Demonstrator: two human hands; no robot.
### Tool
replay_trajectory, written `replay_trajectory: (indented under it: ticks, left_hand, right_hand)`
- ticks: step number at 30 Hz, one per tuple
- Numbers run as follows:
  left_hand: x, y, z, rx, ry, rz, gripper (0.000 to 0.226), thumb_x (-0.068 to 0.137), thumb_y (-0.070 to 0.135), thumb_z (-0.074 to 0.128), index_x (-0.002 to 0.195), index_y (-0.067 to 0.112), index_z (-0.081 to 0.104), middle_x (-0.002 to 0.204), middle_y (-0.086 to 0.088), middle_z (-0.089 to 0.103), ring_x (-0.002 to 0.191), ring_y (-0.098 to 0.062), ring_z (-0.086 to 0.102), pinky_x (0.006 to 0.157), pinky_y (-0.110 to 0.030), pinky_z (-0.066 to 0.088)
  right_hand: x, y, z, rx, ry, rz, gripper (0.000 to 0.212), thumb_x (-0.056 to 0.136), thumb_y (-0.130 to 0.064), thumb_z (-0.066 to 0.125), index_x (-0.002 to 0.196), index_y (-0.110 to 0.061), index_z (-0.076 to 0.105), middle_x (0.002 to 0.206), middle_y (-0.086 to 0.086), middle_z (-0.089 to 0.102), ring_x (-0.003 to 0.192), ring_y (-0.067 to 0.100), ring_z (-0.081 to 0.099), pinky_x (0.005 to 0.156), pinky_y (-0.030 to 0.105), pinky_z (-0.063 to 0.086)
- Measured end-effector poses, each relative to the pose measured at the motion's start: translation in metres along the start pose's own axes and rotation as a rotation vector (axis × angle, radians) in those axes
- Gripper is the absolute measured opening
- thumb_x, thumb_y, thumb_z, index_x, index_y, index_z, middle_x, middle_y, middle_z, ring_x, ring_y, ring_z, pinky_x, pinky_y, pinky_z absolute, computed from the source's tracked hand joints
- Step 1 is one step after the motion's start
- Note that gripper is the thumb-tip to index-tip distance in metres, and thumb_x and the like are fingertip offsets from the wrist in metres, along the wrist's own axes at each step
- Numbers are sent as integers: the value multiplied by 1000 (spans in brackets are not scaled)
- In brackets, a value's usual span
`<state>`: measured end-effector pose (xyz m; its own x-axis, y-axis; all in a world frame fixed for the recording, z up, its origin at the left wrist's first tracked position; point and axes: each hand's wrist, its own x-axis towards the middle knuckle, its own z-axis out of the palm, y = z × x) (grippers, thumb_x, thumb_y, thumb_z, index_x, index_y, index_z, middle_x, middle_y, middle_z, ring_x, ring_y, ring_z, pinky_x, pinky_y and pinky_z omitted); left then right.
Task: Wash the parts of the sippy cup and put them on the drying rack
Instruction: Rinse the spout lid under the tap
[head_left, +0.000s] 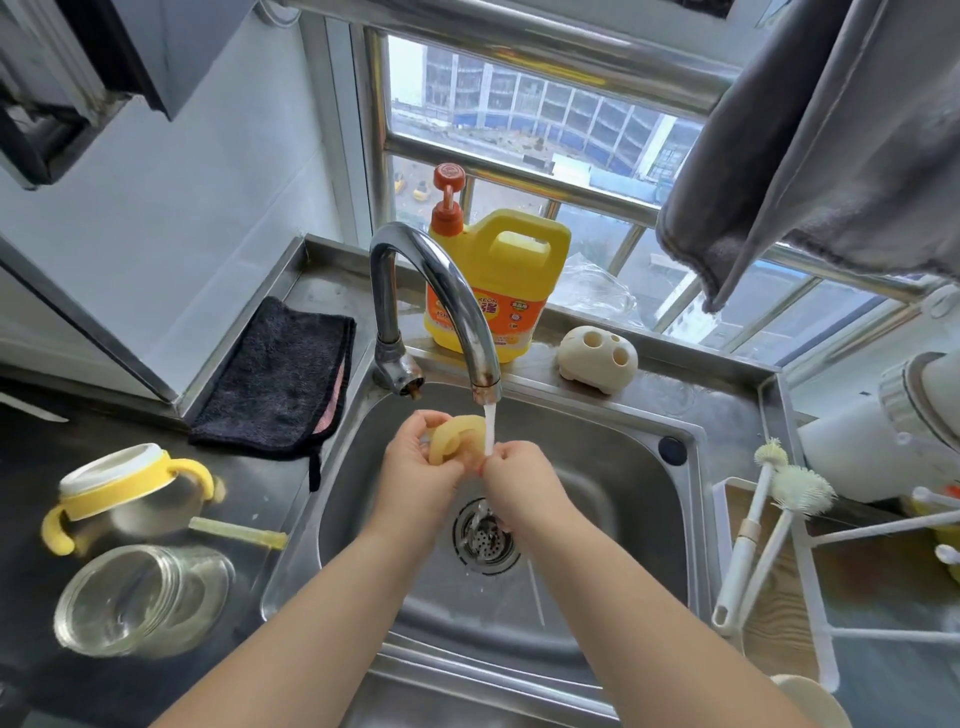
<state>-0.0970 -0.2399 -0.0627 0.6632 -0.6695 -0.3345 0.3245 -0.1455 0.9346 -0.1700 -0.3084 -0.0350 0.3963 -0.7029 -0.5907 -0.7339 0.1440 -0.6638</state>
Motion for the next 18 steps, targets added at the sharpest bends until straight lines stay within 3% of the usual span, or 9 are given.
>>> replay_trajectory:
  ticks: [4, 7, 10, 14, 18]
  left_hand:
    - [11, -3, -7, 92, 52, 5, 33, 71, -19, 61, 81, 11, 56, 67, 0, 60, 66, -15, 51, 60, -28, 42]
    - [10, -1, -5, 95, -16, -2, 28, 73, -18, 61, 80, 10, 56, 62, 3, 59, 63, -12, 51, 62, -29, 46]
    - [15, 1, -8, 101, -28, -13, 33, 72, -21, 48, 80, 9, 56, 67, -4, 56, 67, -18, 49, 66, -34, 44]
    - [21, 2, -14, 215, -126, -84, 36, 66, -9, 50, 91, 14, 60, 80, -7, 61, 77, -21, 56, 68, -31, 46]
    - [21, -5, -11, 162, -160, -139, 51, 81, -13, 56, 105, 31, 52, 89, -12, 63, 77, -21, 59, 73, -35, 50]
  right_hand:
    - [-4, -1, 5, -119, -29, -68, 20, 95, -16, 40, 83, -11, 55, 68, 1, 49, 55, 12, 40, 45, 21, 30]
    - [1, -7, -4, -19, -38, -2, 21, 92, -8, 42, 74, -9, 52, 54, 0, 36, 48, 14, 29, 44, 23, 22]
    - [-1, -7, -6, -38, -40, -12, 20, 92, -8, 40, 80, -9, 55, 55, 0, 32, 49, 15, 27, 47, 25, 23]
    - [-10, 3, -11, -180, -133, -52, 29, 95, -17, 42, 72, -19, 61, 42, -10, 38, 32, 4, 32, 38, 18, 26]
    - [-16, 12, -25, -302, -143, -93, 30, 97, -22, 43, 77, -15, 64, 51, -7, 42, 34, 3, 34, 37, 17, 26]
